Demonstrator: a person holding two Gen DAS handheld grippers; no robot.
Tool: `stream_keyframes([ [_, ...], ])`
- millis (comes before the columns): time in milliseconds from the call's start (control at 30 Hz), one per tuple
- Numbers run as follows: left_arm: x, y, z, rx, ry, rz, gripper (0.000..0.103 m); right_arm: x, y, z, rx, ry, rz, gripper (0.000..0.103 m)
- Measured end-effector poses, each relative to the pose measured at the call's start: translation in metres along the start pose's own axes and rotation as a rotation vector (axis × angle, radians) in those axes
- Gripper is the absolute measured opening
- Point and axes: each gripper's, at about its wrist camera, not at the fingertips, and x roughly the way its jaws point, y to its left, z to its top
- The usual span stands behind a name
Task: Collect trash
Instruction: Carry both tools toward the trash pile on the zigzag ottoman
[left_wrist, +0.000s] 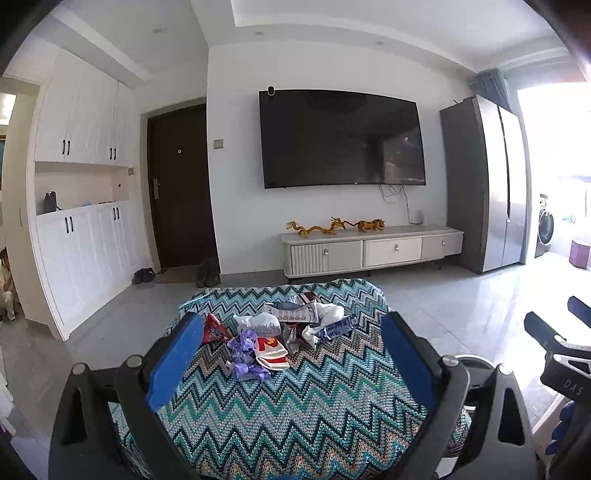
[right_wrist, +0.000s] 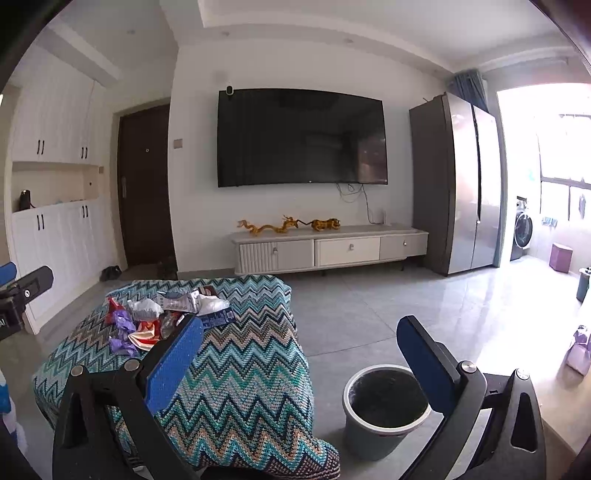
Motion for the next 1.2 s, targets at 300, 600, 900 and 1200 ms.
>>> stream_keyframes([
  [300,0.015,-0.016,-0.013,0.064,0.040,-0.049,0.097,0.007,-0.004,-0.009,-0.005,0.030,-0.027,0.103],
  [600,0.027,-0.036,-0.027,0.146,0.072,-0.098,0.097,0.021,-0.011,-0.022,-0.001,0.085,-0.060,0.103],
  [900,0.041,-0.045,-0.035,0.171,0.103,-0.137,0.097,0.036,-0.019,-0.033,0.011,0.124,-0.086,0.103],
  [1200,0.060,-0.042,-0.039,0.165,0.149,-0.157,0.097,0.057,-0.014,-0.042,0.004,0.166,-0.080,0.103],
])
